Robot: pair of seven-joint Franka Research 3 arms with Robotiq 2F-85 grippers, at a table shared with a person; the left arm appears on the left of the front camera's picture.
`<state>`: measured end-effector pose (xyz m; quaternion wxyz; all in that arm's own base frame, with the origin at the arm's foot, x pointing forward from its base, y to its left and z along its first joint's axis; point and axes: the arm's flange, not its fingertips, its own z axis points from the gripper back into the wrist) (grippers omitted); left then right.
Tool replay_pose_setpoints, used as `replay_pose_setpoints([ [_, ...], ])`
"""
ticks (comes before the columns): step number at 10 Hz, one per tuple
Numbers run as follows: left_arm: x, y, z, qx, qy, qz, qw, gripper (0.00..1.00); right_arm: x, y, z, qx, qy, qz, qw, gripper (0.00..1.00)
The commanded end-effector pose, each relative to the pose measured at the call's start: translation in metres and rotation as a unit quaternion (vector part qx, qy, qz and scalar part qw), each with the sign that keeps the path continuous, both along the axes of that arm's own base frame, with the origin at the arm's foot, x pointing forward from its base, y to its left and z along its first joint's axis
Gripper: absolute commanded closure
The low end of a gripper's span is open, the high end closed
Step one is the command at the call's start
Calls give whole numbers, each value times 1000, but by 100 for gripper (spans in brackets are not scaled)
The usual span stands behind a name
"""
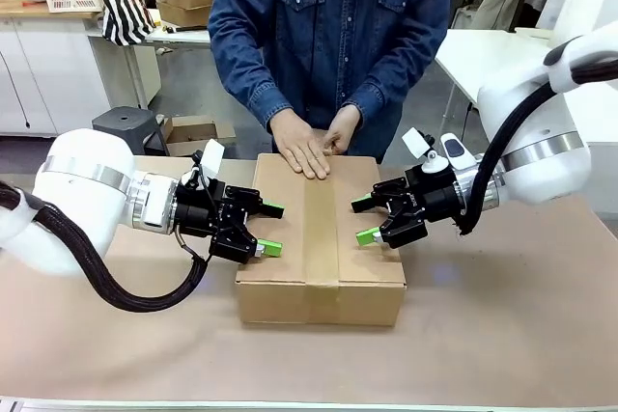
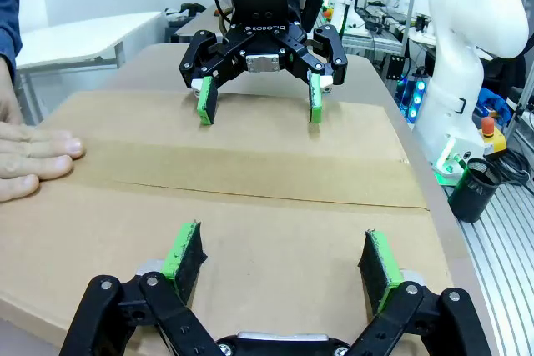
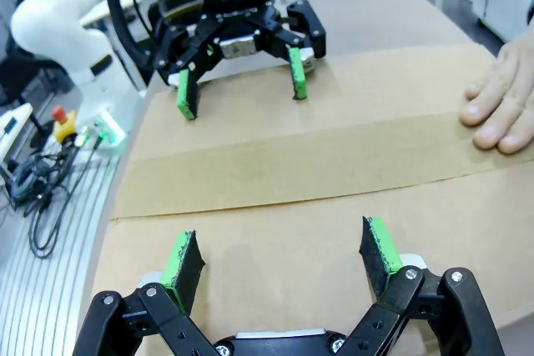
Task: Pack the gift set into the box.
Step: Press and hold the closed box until the human finishes sealing it.
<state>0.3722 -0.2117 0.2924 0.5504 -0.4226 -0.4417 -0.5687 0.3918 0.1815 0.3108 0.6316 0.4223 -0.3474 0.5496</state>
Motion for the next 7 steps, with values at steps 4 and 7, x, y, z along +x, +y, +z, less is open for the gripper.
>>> replay_pose_setpoints([
  [4,-1,1,-1,1,-1,0,1000,0,-1,0,-3,-4,-2,1,1000,0],
  [7,-1,1,-1,1,-1,0,1000,0,-1,0,-3,-4,-2,1,1000,0],
])
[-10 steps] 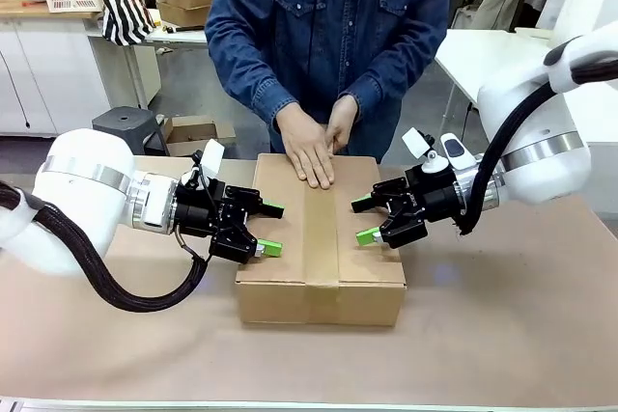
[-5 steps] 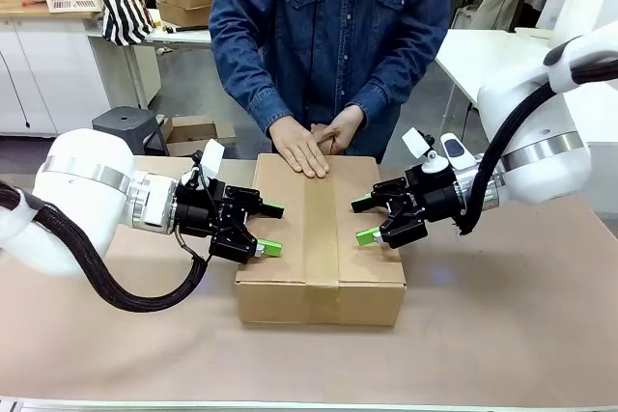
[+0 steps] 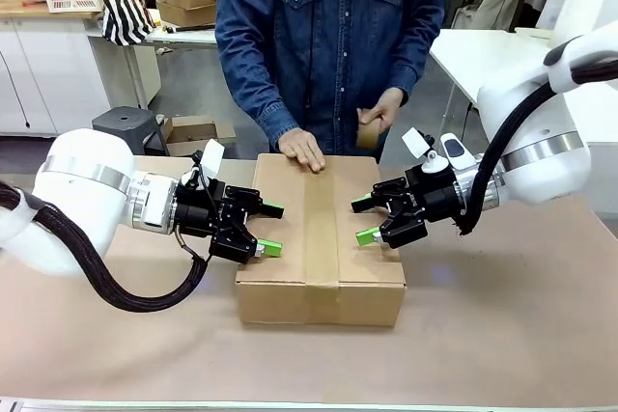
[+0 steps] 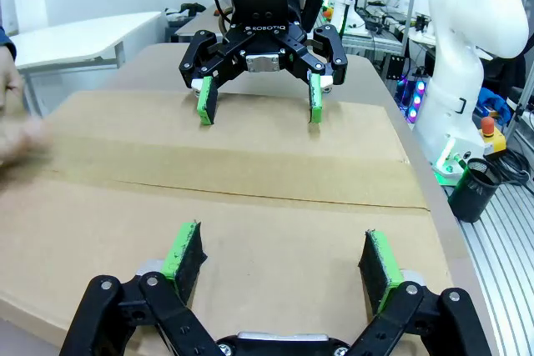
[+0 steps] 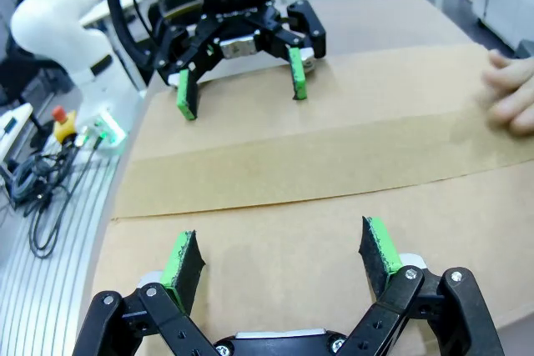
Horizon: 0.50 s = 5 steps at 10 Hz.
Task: Pack the gift set into the box.
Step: Press and hold the closed box until the human finishes sealing it.
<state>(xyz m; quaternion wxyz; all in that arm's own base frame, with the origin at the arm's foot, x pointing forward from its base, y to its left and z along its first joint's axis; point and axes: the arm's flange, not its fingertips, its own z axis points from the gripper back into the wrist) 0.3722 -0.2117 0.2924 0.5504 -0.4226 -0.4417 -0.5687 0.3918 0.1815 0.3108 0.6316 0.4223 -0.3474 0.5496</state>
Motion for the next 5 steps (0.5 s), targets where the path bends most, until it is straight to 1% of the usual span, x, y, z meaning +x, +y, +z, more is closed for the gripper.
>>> replay_pose_setpoints([
  [1,-1,1,-1,1,-1,0,1000,0,-1,0,-3,-4,-2,0,1000,0],
  [5,-1,1,-1,1,-1,0,1000,0,-1,0,-3,-4,-2,0,1000,0],
])
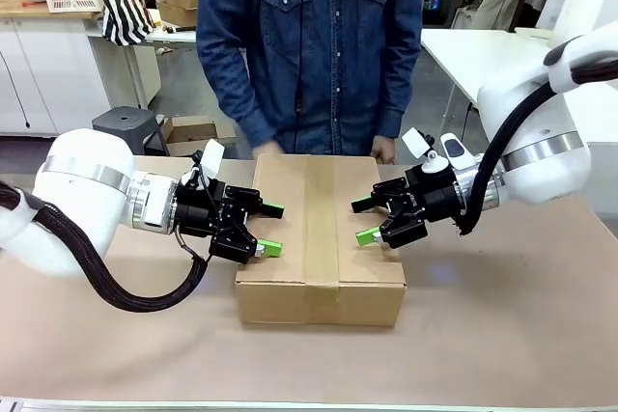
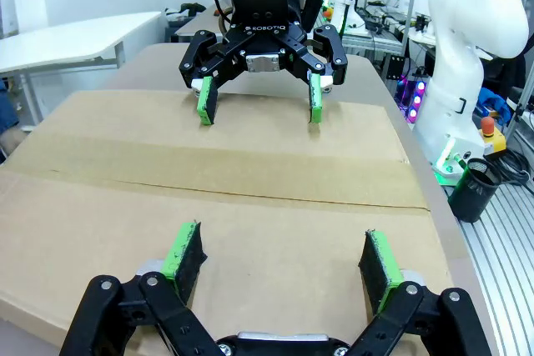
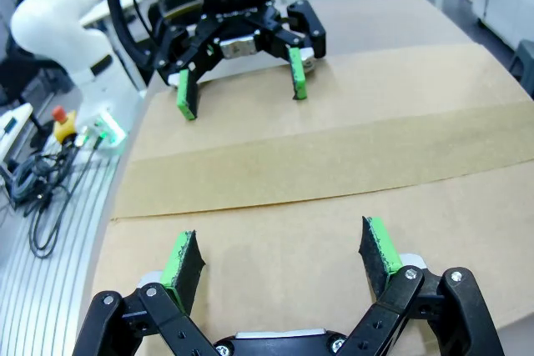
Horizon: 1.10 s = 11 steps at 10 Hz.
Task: Pack the gift set into the box.
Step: Press and hold the closed box until the human finishes sealing it.
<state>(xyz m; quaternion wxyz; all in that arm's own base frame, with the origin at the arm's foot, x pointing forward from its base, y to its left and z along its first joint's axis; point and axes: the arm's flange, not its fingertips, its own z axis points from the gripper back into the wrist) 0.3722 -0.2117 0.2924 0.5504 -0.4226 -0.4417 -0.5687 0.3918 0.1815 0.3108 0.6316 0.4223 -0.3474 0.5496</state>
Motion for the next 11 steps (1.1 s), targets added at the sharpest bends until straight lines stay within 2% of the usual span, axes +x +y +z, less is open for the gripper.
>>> replay_pose_setpoints([
  [1,-1,1,-1,1,-1,0,1000,0,-1,0,-3,-4,-2,0,1000,0],
  [11,-1,1,-1,1,-1,0,1000,0,-1,0,-3,-4,-2,0,1000,0],
])
